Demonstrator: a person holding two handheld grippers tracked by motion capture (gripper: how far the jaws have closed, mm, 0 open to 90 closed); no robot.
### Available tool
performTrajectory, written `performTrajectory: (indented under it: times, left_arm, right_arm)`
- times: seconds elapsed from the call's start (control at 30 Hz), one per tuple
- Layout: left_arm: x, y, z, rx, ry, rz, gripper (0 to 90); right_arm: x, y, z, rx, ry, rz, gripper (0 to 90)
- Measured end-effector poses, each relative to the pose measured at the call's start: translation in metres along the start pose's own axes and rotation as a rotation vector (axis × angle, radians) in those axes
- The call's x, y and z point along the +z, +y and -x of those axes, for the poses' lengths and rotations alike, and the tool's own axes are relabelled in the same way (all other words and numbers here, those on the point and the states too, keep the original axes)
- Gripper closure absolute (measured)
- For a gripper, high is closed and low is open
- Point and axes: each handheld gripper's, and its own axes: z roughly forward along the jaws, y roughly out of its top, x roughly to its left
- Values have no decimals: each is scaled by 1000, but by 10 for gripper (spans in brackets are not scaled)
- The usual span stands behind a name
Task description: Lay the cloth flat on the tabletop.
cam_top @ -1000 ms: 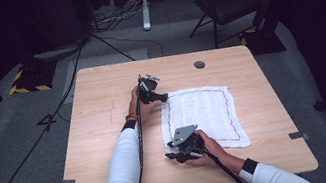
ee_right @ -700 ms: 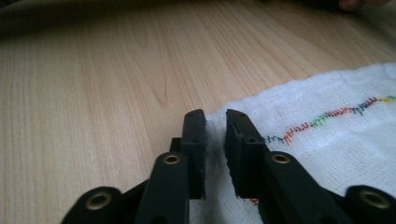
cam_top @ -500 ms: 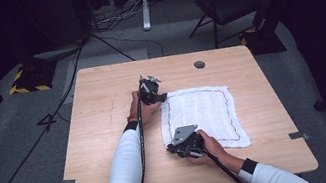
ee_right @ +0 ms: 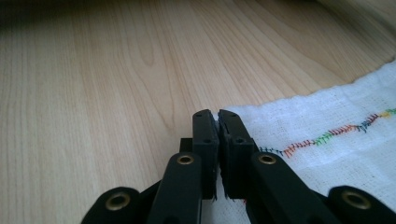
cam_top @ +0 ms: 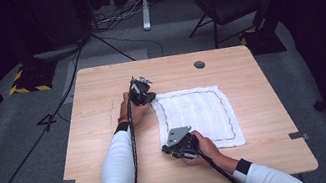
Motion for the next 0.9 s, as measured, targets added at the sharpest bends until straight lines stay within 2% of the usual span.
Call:
performTrajectory:
  times: [0.2,0.3,0.4,0.67,0.9]
  left_arm:
    - [-15,-11,-13,-39,22,25,857]
    - [-22,-16,-17,-43,26,32,858]
    - [-27,-23,-19,-23,36,30,859]
    - [-46,-30,-26,-39,32,91,864]
    - [-55,-31,-27,-45,29,123,864]
  right_arm:
    - [7,11,-6,-11,6,22,862]
    - [10,17,-10,-27,9,39,863]
    - [13,21,-12,-31,17,45,864]
    - [11,31,-13,-45,17,66,867]
    - [8,40,-13,-55,16,83,868]
